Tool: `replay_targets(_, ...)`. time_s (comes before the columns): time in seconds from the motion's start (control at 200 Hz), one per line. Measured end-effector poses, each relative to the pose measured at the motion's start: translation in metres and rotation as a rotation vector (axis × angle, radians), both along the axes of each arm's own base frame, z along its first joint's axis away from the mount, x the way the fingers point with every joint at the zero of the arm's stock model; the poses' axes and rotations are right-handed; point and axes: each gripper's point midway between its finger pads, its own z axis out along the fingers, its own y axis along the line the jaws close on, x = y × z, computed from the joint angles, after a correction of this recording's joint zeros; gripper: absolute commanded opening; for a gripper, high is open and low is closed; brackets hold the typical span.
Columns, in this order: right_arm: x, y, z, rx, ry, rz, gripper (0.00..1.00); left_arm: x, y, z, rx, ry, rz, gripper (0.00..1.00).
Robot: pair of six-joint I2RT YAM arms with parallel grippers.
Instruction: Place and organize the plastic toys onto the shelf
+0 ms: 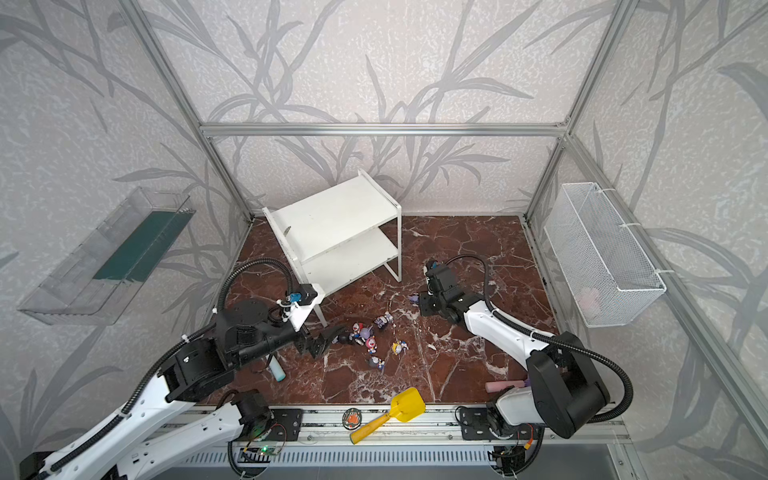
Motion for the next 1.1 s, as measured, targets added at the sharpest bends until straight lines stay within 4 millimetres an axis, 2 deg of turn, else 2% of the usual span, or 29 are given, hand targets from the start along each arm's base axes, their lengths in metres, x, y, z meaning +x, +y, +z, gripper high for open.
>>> replay_targets(0.29,-0.006,0.019,-0.037,-0.090,0.096,0.018,0.56,-0.005,-0.002,0.001,-0.010,0.007,-0.029,0.99)
replay_targets(0.565,0.007,0.023,-0.038,-0.117,0.096,-0.041,0.57,-0.009,-0.008,-0.005,-0.002,0.035,-0.065,0.99)
replay_targets(0.92,0.020,0.027,-0.048,-0.135,0.114,-0.091,0.51,0.000,-0.020,-0.048,0.138,0.177,-0.070,0.99)
replay_targets(1.1,0.021,0.024,-0.055,-0.159,0.131,-0.108,0.47,0.000,-0.020,-0.048,0.139,0.180,-0.072,0.99)
